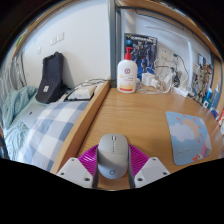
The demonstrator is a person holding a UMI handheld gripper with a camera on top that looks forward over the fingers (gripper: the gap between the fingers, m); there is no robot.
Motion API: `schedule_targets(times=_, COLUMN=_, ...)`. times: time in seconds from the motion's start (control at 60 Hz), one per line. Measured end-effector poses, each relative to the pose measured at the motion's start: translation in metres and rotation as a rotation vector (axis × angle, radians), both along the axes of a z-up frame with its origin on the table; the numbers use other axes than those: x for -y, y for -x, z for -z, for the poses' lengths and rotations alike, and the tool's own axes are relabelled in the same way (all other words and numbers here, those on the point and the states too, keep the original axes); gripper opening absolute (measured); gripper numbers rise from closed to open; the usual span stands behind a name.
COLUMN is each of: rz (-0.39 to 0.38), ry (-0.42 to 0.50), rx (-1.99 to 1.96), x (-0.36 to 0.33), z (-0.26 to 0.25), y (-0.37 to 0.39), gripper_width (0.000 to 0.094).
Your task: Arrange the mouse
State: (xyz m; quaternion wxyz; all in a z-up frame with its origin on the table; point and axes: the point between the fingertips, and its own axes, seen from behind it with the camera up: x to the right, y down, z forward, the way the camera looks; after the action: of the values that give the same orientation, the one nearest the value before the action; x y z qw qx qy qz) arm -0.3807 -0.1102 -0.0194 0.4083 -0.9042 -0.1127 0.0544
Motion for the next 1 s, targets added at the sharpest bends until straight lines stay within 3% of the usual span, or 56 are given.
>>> schedule_targets(times=0.1, rz=-0.006, ry=0.008, rx=-0.002, x=0.000, z=0.000, y=0.000, gripper_width=0.0332)
schedule_targets(times=0.367, rz=-0.076, ry=0.021, rx=0.017, x=-0.003, z=-0.022, y=-0.007, gripper_width=0.0332)
schedule_targets(times=0.65, rz=-0.011, ry=-0.220, rx=-0.043, x=-0.039, z=-0.200, y=-0.093, gripper_width=0.0331)
schedule_targets(times=0.767, rz=0.034, ry=-0.285, rx=-0.023, x=-0.053, z=-0.250, y=-0.150, gripper_width=0.0331)
schedule_targets(times=0.883, rz=0.085, ry=-0.305, rx=0.014, x=-0.067, z=-0.261, y=-0.210, gripper_width=0.0330)
schedule_targets(times=1.0, rz=0.144, ry=-0.232, rx=0.046, x=-0.077, z=-0.217, y=-0.263, gripper_width=0.0330)
